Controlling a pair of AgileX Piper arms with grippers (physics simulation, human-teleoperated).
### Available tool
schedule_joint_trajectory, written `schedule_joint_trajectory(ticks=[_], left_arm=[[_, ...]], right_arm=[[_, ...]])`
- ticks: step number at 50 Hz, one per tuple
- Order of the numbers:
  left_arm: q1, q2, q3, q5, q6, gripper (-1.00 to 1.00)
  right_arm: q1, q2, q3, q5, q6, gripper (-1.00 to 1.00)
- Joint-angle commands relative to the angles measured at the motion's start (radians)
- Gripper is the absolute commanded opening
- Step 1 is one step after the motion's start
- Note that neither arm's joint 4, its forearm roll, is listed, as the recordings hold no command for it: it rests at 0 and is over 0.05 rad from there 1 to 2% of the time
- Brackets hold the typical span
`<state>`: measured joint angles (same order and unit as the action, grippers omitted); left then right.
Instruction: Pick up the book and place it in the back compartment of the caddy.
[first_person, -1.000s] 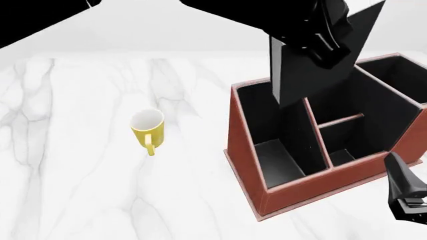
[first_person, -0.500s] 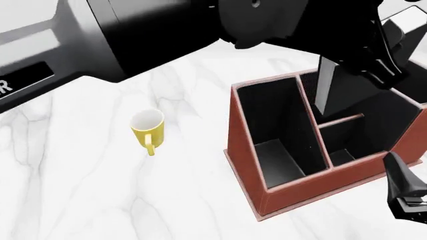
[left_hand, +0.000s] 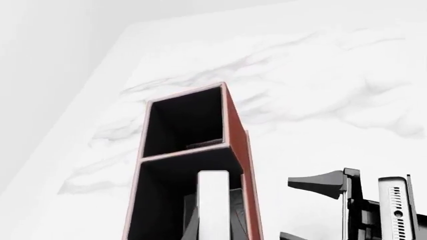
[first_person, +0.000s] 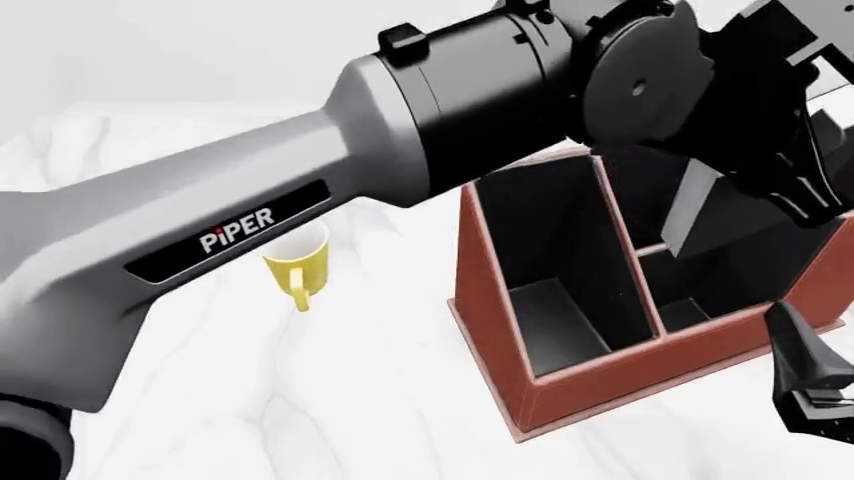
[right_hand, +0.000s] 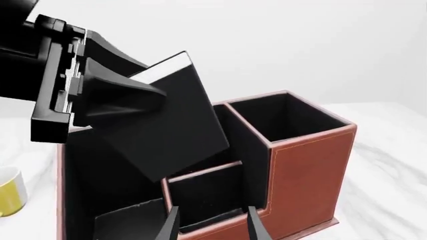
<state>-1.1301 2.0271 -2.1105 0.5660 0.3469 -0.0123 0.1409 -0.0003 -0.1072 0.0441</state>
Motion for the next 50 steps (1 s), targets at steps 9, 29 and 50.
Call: schedule_joint_trajectory(ticks=[9,29,50], left_arm=[[-0.007,0.063,-0.019,-0.037,0.021,-1.0],[0.006,0.112,0.013,-0.096,0.01,-1.0],[0.0,0.15,-0.018,-0.107,-0.003,-1.0]], right_arm=[[-0.003,0.017,0.0,-0.016,-0.001,1.0],[-0.003,0.046,-0.001,-0.041,0.004,1.0],[-0.006,0.082,0.0,-0.069,0.009,1.0]])
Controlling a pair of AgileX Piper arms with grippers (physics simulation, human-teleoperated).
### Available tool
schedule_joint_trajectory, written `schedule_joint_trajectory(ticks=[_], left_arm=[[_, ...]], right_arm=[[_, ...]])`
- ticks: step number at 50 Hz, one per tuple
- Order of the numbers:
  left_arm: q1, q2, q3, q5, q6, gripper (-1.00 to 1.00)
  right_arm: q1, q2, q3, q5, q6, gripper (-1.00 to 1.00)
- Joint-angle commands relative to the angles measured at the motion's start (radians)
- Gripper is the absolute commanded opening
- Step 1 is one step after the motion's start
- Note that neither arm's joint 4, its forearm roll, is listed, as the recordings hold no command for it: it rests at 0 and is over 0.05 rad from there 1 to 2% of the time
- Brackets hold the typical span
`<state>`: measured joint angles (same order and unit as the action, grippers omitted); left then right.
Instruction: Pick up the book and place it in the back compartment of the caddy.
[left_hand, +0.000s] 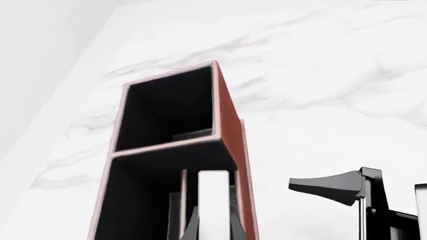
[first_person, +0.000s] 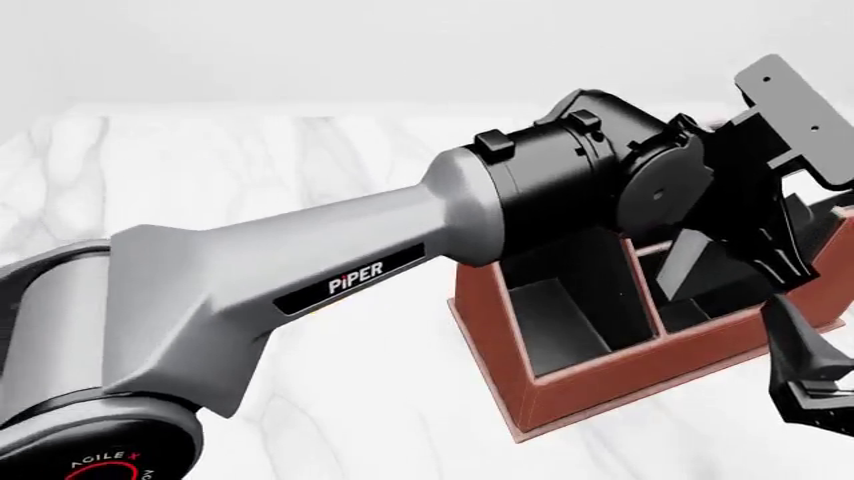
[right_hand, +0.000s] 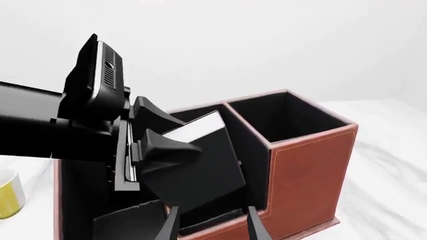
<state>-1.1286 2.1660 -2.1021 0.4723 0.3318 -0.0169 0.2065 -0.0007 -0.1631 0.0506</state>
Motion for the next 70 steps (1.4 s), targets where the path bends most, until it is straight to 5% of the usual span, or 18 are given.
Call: schedule_joint_trajectory(ticks=[1,70], left_arm=[[0.0,0.014,-0.027,-0.014,0.013,-1.0],[0.026,0.115,-0.046,-0.084,0.014,-1.0]], right_arm=[[-0.001,0.014,0.0,-0.011,0.002,1.0],[-0.01,0.01,0.0,-0.005,0.017,1.0]])
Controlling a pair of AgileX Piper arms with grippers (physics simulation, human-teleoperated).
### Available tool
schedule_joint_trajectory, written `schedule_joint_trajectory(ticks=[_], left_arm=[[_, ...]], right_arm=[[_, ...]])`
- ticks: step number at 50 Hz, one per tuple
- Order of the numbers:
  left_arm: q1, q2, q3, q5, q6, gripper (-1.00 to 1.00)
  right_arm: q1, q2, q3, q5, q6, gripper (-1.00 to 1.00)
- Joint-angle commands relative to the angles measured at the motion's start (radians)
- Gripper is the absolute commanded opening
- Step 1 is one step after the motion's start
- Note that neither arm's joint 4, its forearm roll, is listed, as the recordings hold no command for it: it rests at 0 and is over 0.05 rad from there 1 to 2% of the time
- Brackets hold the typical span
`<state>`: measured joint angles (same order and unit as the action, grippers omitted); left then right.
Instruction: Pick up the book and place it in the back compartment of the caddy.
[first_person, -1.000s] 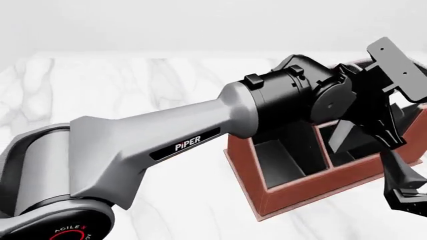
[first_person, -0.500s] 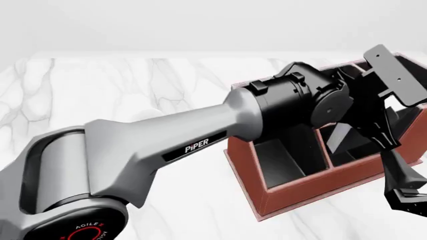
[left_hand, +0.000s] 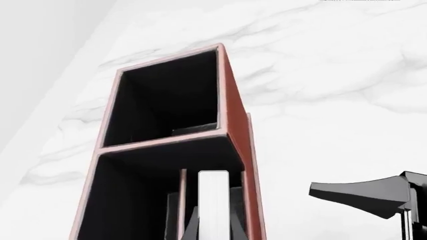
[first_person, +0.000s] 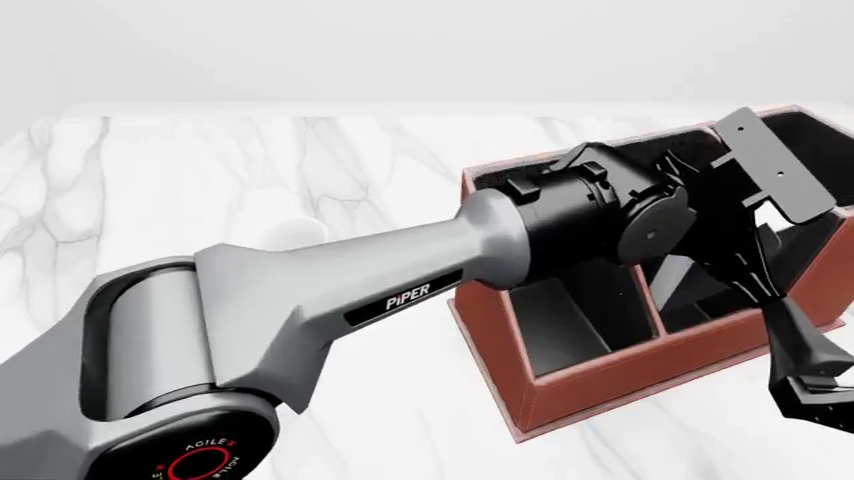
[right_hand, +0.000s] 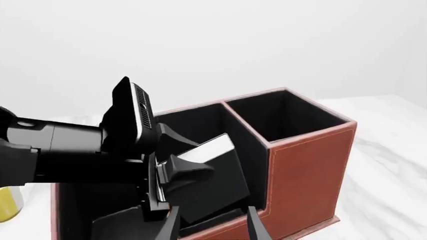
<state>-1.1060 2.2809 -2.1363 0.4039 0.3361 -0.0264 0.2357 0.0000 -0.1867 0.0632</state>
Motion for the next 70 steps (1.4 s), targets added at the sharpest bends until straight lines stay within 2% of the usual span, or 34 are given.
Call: schedule_joint_trajectory(ticks=[1,45,46,70], left_arm=[[0.004,0.002,-0.013,-0.017,0.008,-1.0],[0.007,0.037,-0.003,-0.058,0.021,-1.0],[0.006,0.031,0.009,-0.069,0.025,1.0],[0.005,0.021,-0.008,-0.048,0.01,1.0]], right_arm=[[-0.001,-0.014,0.0,0.014,0.005,1.0],[-0.005,0.01,-0.001,-0.009,0.009,1.0],[-0.005,0.013,-0.001,-0.012,0.009,1.0],[-0.006,0.013,-0.001,-0.012,0.01,1.0]])
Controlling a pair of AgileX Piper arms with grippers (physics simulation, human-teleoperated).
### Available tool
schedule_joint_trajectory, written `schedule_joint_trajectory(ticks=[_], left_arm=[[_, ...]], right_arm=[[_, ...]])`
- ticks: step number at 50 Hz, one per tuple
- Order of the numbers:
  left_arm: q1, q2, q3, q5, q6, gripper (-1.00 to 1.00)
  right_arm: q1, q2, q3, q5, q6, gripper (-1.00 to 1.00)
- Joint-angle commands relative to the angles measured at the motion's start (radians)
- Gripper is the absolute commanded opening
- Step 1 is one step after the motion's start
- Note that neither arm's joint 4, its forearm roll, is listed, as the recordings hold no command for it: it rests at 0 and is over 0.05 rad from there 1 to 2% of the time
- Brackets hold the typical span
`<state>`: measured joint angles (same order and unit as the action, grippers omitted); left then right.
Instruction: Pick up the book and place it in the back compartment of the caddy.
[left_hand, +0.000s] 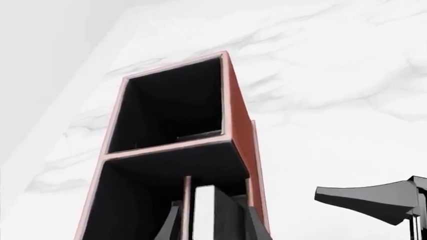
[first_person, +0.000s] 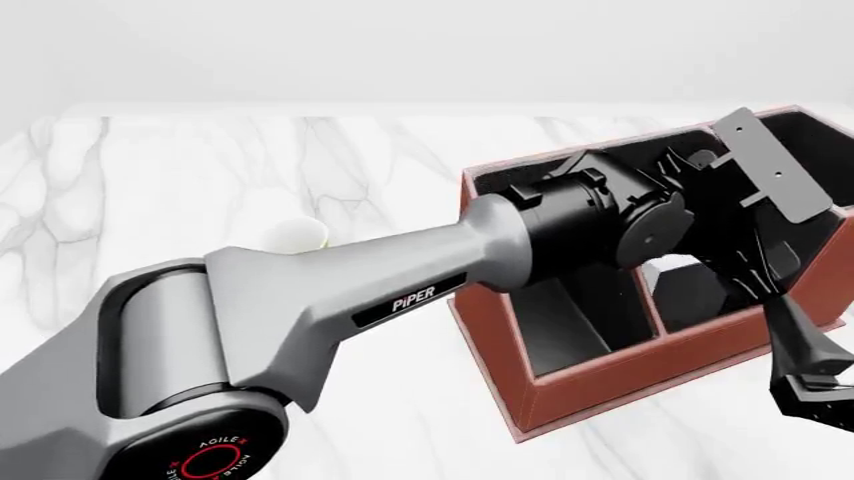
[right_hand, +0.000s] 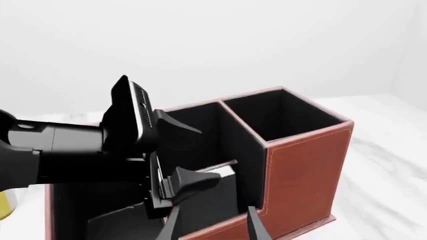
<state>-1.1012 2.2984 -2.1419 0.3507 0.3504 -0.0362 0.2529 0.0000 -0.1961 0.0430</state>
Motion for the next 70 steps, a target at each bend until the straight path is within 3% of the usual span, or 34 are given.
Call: schedule_joint_trajectory(ticks=[1,14,38,41,42,46,49,55,56,62,65,67,70], left_arm=[[0.001,0.0,0.001,0.002,-0.003,1.0],[0.013,-0.112,0.066,-0.008,-0.002,1.0],[0.019,-0.376,0.419,-0.149,0.058,1.0],[0.028,-0.43,0.501,-0.206,0.103,1.0],[0.036,-0.45,0.505,-0.204,0.073,1.0],[0.031,-0.525,0.579,-0.23,0.104,1.0],[0.034,-0.572,0.598,-0.229,0.077,1.0],[0.058,-0.692,0.73,-0.313,0.1,1.0],[0.078,-0.739,0.804,-0.38,0.118,1.0],[0.125,-0.854,0.936,-0.484,0.088,1.0],[0.133,-0.921,1.037,-0.541,0.135,1.0],[0.145,-0.961,1.05,-0.514,0.049,1.0],[0.204,-1.019,1.104,-0.552,0.016,1.0]], right_arm=[[0.004,-0.004,-0.001,-0.003,0.03,1.0],[0.003,-0.023,-0.001,0.015,0.023,1.0],[0.0,-0.07,-0.001,0.058,0.012,1.0],[0.001,-0.054,-0.001,0.041,0.012,1.0],[0.001,-0.051,-0.001,0.038,0.012,1.0],[0.004,-0.047,-0.001,0.033,0.011,1.0],[0.004,-0.047,-0.001,0.033,0.011,1.0],[0.004,-0.048,-0.001,0.034,0.011,1.0],[0.004,-0.043,-0.001,0.029,0.011,1.0],[0.004,-0.043,-0.001,0.029,0.01,1.0],[0.004,-0.048,-0.001,0.034,0.009,1.0],[0.007,-0.054,-0.001,0.039,0.008,1.0],[0.008,-0.062,0.0,0.045,0.007,1.0]])
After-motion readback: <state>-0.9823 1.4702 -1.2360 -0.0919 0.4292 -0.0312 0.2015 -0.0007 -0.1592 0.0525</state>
